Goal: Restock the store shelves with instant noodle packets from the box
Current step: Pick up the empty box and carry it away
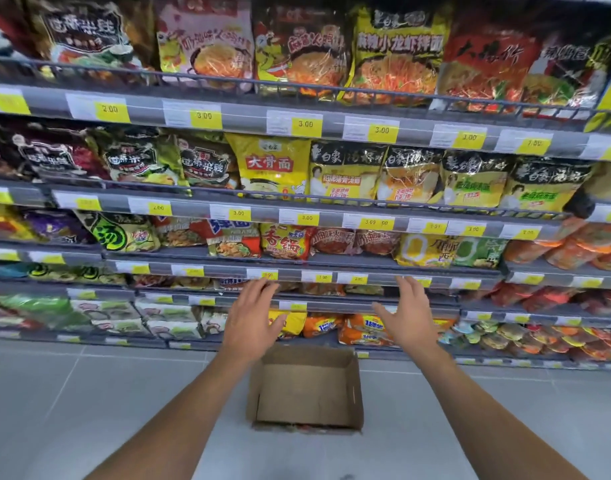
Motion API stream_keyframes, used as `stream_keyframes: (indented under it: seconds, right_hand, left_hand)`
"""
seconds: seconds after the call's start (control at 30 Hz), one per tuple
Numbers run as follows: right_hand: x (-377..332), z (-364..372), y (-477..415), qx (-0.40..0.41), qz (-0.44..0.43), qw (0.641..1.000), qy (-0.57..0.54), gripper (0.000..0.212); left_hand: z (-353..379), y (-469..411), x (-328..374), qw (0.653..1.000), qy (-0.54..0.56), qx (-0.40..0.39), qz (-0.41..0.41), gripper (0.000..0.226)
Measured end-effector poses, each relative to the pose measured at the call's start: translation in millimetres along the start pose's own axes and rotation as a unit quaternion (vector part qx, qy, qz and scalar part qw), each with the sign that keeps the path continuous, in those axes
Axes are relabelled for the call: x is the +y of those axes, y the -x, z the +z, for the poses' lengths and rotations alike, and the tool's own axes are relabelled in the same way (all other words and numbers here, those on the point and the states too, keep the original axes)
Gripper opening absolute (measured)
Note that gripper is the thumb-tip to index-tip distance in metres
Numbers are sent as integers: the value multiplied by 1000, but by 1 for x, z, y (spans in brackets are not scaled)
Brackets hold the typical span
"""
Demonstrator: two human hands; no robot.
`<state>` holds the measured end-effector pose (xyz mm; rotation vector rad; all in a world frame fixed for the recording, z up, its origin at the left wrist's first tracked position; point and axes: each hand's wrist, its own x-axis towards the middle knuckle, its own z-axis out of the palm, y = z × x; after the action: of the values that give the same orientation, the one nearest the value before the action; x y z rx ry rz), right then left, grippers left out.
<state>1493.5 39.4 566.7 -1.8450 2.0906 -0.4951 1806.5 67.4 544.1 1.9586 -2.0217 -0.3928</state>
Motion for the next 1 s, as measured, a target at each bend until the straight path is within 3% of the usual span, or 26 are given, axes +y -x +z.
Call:
stream_keyframes:
  seconds: [0.5,1.0]
  right_hand:
    - [69,94,-16,-123,-13,992,19,76]
    - [135,223,-7,-242,98,963,71,77]
  left_hand:
    - [95,9,-32,991,-30,-91,-97,69]
    - [215,5,-112,969,-65,-212,-113,75]
